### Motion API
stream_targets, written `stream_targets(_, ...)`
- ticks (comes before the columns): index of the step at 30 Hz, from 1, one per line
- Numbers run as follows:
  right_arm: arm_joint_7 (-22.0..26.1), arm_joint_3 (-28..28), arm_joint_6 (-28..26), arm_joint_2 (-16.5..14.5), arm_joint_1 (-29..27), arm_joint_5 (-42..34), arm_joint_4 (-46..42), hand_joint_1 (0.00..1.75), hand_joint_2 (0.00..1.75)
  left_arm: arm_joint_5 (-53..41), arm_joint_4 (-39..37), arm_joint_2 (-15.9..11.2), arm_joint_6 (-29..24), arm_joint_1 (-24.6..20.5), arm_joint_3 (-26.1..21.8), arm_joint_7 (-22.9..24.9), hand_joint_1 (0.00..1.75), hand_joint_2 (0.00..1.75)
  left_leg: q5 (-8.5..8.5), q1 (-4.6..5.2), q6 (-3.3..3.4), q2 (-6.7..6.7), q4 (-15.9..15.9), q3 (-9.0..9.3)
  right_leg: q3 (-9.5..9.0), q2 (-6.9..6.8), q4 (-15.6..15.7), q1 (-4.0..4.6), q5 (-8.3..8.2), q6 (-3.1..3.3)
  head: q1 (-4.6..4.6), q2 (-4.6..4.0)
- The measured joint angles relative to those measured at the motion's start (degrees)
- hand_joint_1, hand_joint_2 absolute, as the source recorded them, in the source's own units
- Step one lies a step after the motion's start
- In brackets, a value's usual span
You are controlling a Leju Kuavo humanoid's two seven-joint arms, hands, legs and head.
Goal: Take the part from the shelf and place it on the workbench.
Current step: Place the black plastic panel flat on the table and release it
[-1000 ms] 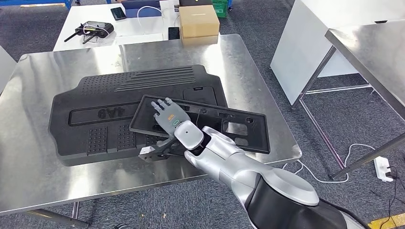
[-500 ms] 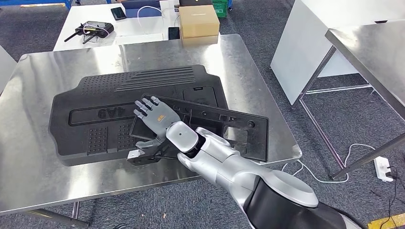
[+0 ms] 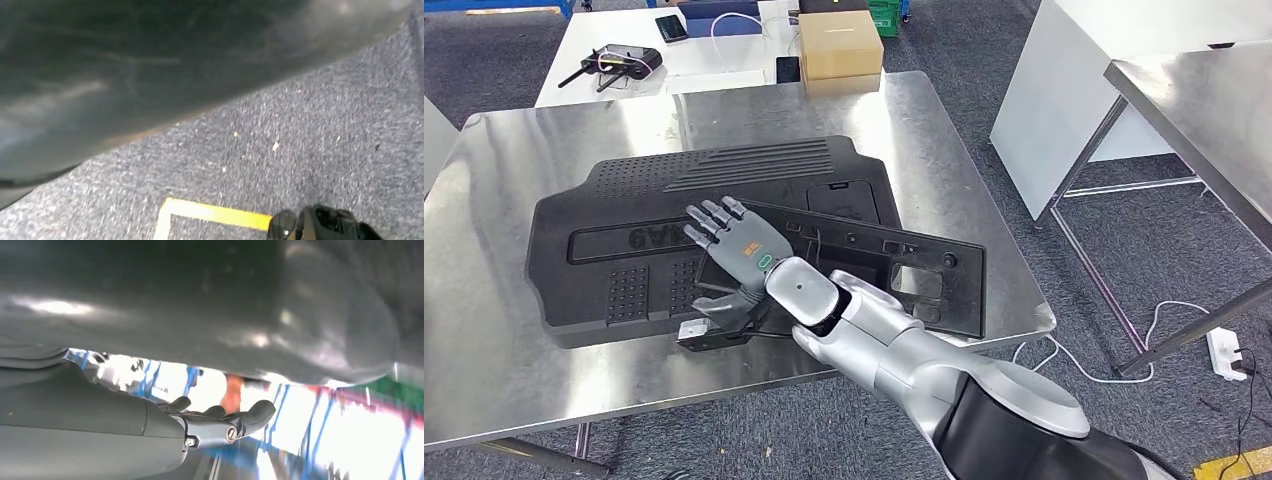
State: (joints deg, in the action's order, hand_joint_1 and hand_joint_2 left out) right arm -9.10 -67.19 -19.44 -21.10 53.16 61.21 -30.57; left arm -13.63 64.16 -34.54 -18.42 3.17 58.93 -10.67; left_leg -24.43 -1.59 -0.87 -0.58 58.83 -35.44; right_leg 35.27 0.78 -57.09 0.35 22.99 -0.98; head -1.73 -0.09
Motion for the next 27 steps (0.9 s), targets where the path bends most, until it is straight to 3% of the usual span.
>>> stream_targets(2,1.3,2.1,-6.0,0.0,-0.6,1.0,-1.4,0.00,0.00,0.4,0.4,0.0,-1.5,0.3,0.3,0.1,0.00,0.00,0.00,0.00,0.00,0.00,0.0,0.00,0.00,0.01,0.0,0.00,0.00,0.00,0.00,0.00)
stream_targets(4,2.5,5.0,-8.5,0.1,-1.3,1.0,-4.8,0.00,0.00,1.6,1.2,0.0,-3.2,0.8,0.6,0.8,0.00,0.00,0.00,0.00,0.00,0.01,0.0,-0.01,0.02,0.02,0.0,0.00,0.00,0.00,-0.01,0.00)
stream_targets(8,3.6,10.8,-6.6,0.6,-2.6,0.9,-13.5,0.00,0.00,2.8,2.5,0.0,-5.5,1.6,2.0,1.9,0.00,0.00,-0.01,0.00,0.00,-0.01,0.0,-0.04,0.06,0.02,0.0,0.00,0.01,0.01,0.00,0.00)
stream_targets(16,10.2,18.4,-10.3,2.6,-8.5,-6.5,-35.2,0.00,0.00,5.4,4.3,-0.5,-8.6,1.8,5.4,1.2,0.00,0.00,-0.03,0.01,0.00,0.00,0.0,-0.07,0.09,0.01,0.0,-0.01,0.02,0.02,-0.01,0.00)
stream_targets(27,14.5,20.0,-12.8,5.1,-12.9,-7.4,-47.4,0.00,0.00,6.6,4.5,-2.3,-8.6,0.8,8.5,-1.5,0.00,0.00,-0.14,0.21,0.18,-0.01,0.0,-0.08,0.06,0.01,0.1,-0.21,0.00,-0.04,0.00,0.00)
